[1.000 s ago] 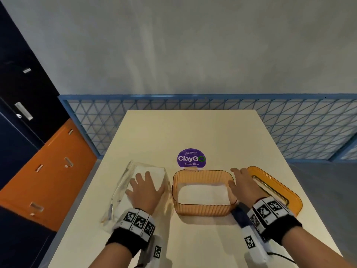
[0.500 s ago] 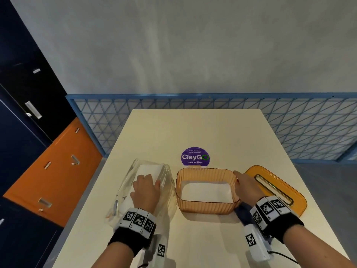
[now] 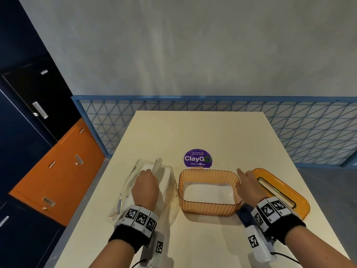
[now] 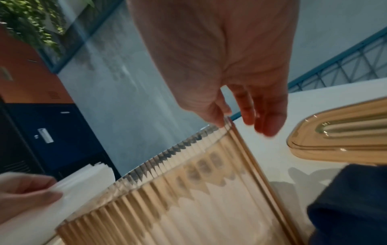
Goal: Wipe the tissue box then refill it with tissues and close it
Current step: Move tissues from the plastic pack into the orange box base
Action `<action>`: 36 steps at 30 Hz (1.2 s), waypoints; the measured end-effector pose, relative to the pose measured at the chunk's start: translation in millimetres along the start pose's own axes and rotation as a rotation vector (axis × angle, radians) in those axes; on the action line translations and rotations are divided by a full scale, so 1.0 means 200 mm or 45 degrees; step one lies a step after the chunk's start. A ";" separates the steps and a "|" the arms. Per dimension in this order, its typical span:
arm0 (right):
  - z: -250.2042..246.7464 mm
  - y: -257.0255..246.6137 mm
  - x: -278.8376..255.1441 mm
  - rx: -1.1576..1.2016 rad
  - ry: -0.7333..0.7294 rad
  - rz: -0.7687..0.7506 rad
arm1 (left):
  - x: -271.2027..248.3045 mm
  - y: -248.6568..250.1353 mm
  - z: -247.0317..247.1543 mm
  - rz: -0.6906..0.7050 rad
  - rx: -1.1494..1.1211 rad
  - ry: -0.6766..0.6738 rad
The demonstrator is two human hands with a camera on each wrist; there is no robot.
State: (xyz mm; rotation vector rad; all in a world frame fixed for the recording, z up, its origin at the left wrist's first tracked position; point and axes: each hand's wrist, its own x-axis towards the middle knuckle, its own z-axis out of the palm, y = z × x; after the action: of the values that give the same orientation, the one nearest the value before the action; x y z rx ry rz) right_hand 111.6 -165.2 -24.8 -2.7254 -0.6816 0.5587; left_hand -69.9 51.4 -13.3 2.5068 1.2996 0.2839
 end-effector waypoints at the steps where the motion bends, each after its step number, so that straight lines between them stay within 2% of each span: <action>1: -0.02 -0.03 -0.01 -0.017 0.116 -0.055 | -0.01 0.00 -0.03 0.025 -0.019 0.054; 3: -0.08 -0.12 -0.05 0.096 0.309 -0.218 | -0.03 0.00 -0.11 0.119 -0.038 0.185; 4: -0.11 -0.20 -0.07 0.230 0.286 -0.285 | -0.04 0.00 -0.14 0.180 -0.044 0.258; 5: -0.15 -0.28 -0.09 0.396 0.160 -0.318 | -0.06 0.00 -0.18 0.255 -0.046 0.340; 6: -0.17 -0.37 -0.11 0.597 -0.049 -0.305 | -0.08 0.00 -0.21 0.342 -0.036 0.428; 8: -0.20 -0.53 -0.13 1.038 -0.496 -0.172 | -0.12 0.00 -0.26 0.542 -0.003 0.553; 10: -0.21 -0.64 -0.12 1.329 -0.801 -0.077 | -0.15 -0.02 -0.26 0.746 -0.014 0.609; 13: -0.23 -0.73 -0.10 1.507 -0.994 -0.071 | -0.18 -0.07 -0.20 0.939 -0.032 0.657; 15: -0.24 -0.77 -0.11 1.412 -0.972 -0.141 | -0.21 -0.11 -0.15 0.952 -0.028 0.618; 19: -0.22 -0.82 -0.10 1.013 -0.845 -0.400 | -0.23 -0.16 -0.09 0.867 -0.100 0.494; 21: -0.21 -0.84 -0.09 0.871 -0.659 -0.456 | -0.25 -0.17 -0.09 0.825 -0.212 0.399; 23: -0.22 -0.87 -0.10 0.742 -0.464 -0.530 | -0.26 -0.18 -0.10 0.657 -0.458 0.337; 25: -0.24 -0.88 -0.10 0.663 -0.356 -0.606 | -0.25 -0.21 -0.12 0.358 -0.774 0.336; 27: -0.25 -0.88 -0.10 0.676 -0.336 -0.648 | -0.22 -0.23 -0.17 0.002 -1.089 0.257; 29: -0.24 -0.87 -0.10 0.757 -0.380 -0.662 | -0.17 -0.25 -0.22 -0.249 -1.419 0.057; 32: -0.20 -0.86 -0.09 0.928 -0.485 -0.637 | -0.10 -0.27 -0.26 -0.444 -1.819 -0.225; 36: -0.13 -0.86 -0.07 1.054 -0.530 -0.647 | -0.04 -0.31 -0.25 -0.549 -1.932 -0.369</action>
State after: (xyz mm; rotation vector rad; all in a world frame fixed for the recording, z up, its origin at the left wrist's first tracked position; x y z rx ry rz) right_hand 44.4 -30.9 63.0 -1.6111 -0.9304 1.0038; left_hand -136.4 86.8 11.3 0.9294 0.8579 0.5062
